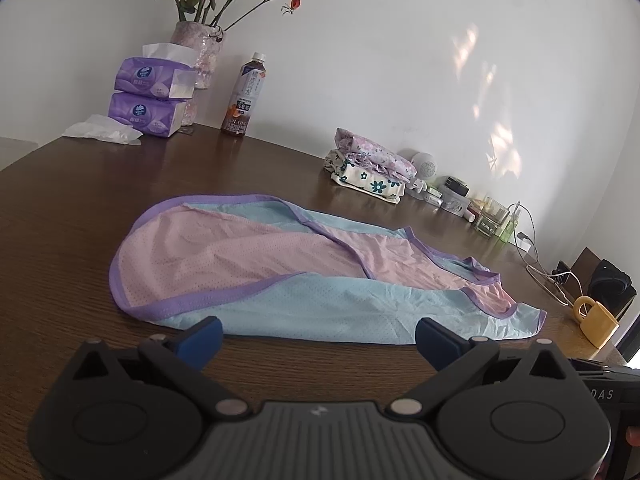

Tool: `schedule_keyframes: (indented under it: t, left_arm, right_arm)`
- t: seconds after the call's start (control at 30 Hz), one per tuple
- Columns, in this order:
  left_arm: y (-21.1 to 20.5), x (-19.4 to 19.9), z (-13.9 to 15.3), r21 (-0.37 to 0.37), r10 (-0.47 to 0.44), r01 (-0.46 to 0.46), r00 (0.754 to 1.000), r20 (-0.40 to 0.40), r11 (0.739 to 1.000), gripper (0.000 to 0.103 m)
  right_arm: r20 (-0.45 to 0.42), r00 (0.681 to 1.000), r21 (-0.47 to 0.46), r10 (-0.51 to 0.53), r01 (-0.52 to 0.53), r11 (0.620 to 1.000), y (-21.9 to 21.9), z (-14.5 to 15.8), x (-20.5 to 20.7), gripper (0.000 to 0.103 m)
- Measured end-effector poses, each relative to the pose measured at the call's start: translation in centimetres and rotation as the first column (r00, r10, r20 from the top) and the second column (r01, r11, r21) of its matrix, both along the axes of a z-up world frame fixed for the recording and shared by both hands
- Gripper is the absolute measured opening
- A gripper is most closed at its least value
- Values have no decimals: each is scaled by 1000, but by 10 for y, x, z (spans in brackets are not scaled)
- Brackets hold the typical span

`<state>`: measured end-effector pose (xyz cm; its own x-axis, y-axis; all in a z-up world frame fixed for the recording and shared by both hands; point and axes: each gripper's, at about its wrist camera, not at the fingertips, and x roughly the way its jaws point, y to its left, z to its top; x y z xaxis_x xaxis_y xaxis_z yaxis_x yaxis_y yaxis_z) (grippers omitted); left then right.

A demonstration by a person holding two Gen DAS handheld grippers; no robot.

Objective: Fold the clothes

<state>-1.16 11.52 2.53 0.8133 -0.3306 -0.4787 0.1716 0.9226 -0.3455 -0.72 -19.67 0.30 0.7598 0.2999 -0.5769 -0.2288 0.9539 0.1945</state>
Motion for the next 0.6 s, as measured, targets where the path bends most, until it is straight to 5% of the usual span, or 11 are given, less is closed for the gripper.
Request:
schedule_keyframes:
  t: [0.6]
  left_arm:
    - [4, 7, -6, -2, 14, -14, 1000, -14, 1000, 103]
  right_arm:
    - [-23, 1000, 0, -19, 19, 1000, 1, -6, 9, 103]
